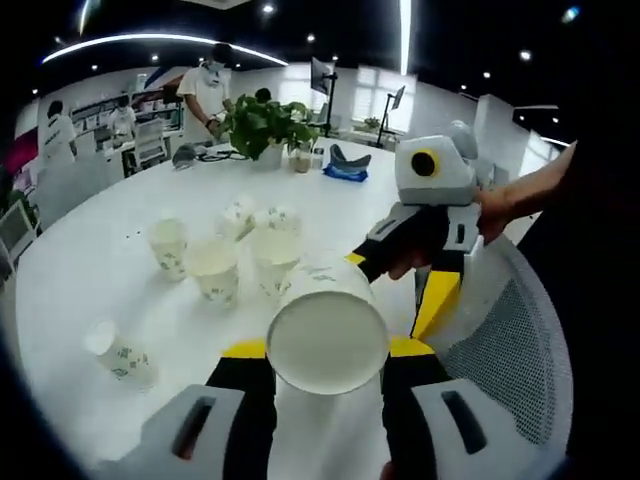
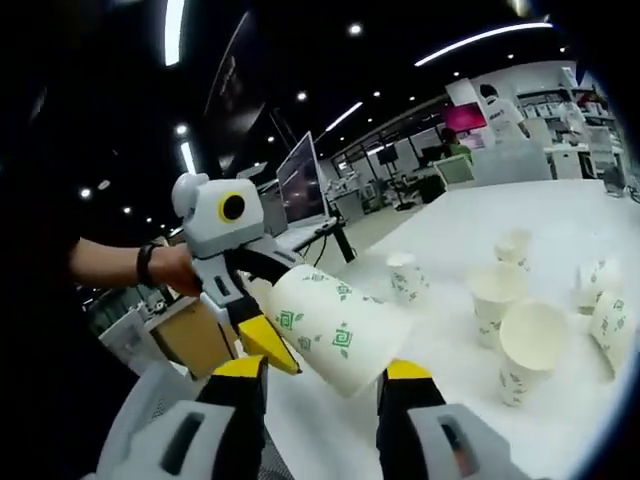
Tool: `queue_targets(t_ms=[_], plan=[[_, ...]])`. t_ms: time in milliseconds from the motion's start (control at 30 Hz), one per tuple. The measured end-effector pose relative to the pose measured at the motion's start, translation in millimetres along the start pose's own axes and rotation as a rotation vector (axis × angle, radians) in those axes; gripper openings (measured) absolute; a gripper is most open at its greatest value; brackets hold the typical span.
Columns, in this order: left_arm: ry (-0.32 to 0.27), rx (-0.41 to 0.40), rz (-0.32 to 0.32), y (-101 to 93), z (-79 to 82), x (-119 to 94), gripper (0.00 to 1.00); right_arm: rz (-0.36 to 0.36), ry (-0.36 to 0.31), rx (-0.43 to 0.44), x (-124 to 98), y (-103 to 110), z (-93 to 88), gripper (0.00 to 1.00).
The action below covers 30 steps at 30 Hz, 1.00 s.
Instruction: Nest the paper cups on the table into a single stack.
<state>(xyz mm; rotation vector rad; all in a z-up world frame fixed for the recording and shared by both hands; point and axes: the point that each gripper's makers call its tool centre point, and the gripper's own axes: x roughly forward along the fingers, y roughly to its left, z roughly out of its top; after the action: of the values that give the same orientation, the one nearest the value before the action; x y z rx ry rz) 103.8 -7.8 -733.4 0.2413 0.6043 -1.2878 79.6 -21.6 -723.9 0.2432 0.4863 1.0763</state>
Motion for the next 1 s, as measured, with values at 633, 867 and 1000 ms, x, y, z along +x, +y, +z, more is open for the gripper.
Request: queue_targets(t_ms=[633, 867, 1000], plan=[[0.153, 0.175, -0.014, -7.1, -44.8, 13, 0.37, 0.096, 0.017, 0.051, 10, 23, 2.9, 0.23], [0.188, 0.195, -0.006, -12.9, -55.5, 12, 0.36, 0.125, 0.044, 0.040, 14, 31, 3.7, 0.14], [0.193, 0.186, -0.002, -16.0, -59.6, 14, 0.26, 0.149, 0.078, 0.018, 16, 39, 3.4, 0.03]])
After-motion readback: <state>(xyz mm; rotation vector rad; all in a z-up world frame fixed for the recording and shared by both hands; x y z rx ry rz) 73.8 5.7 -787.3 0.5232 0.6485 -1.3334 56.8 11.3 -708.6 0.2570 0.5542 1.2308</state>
